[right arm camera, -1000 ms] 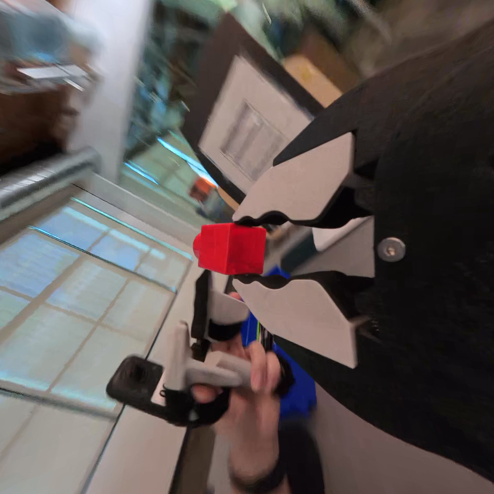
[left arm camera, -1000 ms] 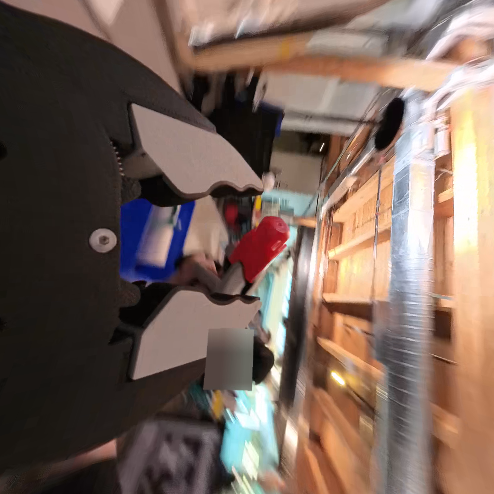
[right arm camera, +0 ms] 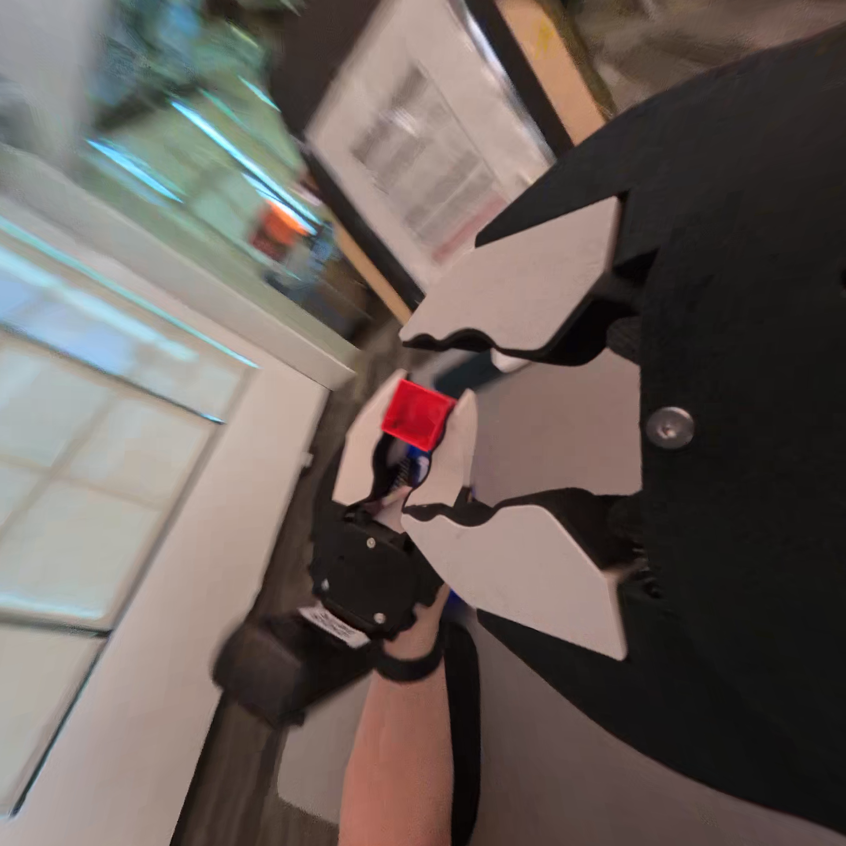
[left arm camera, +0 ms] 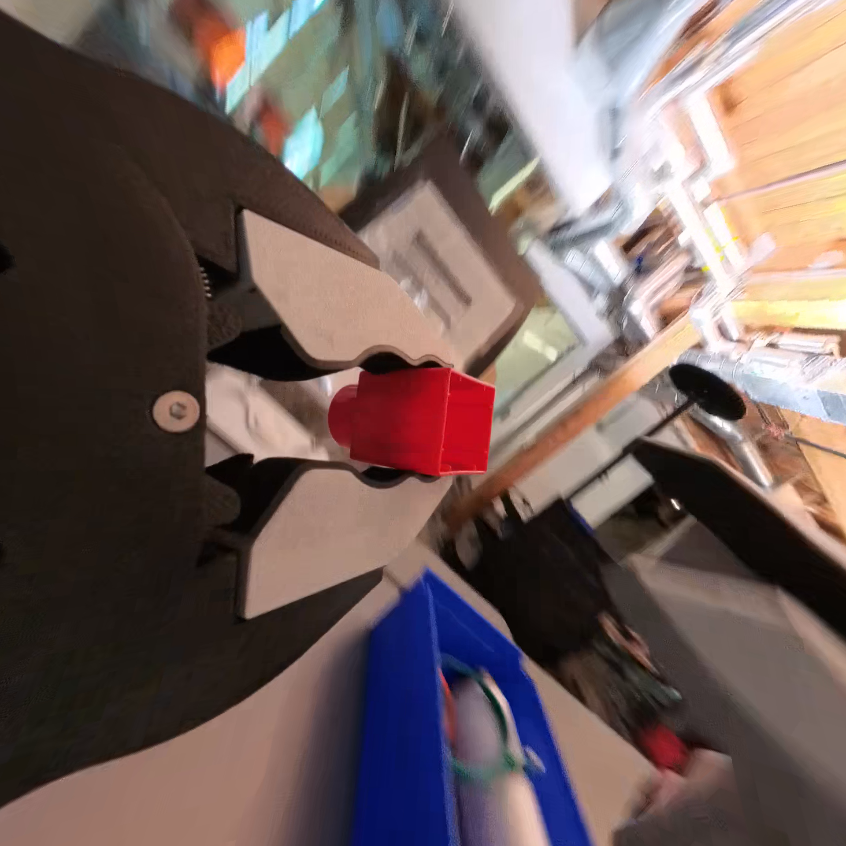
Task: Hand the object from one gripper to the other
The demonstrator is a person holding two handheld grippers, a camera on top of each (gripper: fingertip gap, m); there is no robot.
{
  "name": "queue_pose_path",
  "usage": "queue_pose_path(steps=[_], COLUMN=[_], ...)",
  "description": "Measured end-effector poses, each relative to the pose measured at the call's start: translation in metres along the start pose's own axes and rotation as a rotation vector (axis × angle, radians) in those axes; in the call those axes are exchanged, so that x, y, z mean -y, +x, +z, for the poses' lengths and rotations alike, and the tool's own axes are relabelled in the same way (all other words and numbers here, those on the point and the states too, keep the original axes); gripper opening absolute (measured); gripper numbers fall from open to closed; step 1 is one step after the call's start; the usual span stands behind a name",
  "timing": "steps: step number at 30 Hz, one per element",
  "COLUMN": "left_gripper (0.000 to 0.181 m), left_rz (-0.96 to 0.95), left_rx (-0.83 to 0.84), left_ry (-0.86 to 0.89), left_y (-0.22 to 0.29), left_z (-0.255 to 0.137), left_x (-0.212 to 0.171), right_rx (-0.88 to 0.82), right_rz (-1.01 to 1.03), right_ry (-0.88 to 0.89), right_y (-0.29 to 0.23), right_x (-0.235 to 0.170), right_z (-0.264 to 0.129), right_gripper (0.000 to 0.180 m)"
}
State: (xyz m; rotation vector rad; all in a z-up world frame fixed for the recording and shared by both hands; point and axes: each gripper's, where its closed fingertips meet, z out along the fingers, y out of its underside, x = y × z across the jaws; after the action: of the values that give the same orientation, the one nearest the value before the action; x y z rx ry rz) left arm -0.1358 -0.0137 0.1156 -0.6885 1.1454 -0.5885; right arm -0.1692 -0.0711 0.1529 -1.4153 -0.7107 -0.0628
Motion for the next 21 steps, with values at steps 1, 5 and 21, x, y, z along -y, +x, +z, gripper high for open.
queue_pose_path(steps=[1,5,21], left_gripper=[0.038,0.038,0.038], left_rz=[-0.146,-0.692,-1.065], left_rx=[-0.061,-0.322,-0.815], left_ry=[-0.003,-0.022,-0.254], left_y=[-0.001,0.002,0.05], left_z=[0.0,-0.006,-0.029], left_x=[0.003,0.017,0.021], right_rx=[-0.028,-0.167,-0.123], right_rz=[-0.115,-0.665,-0.838], right_ry=[0.074,0.111,-0.064], right_y=[0.002,-0.003,-0.026], right_x=[0.01,0.006,-0.048], right_z=[-0.008,-0.02,0.03], right_gripper=[0.067,0.062,0.069])
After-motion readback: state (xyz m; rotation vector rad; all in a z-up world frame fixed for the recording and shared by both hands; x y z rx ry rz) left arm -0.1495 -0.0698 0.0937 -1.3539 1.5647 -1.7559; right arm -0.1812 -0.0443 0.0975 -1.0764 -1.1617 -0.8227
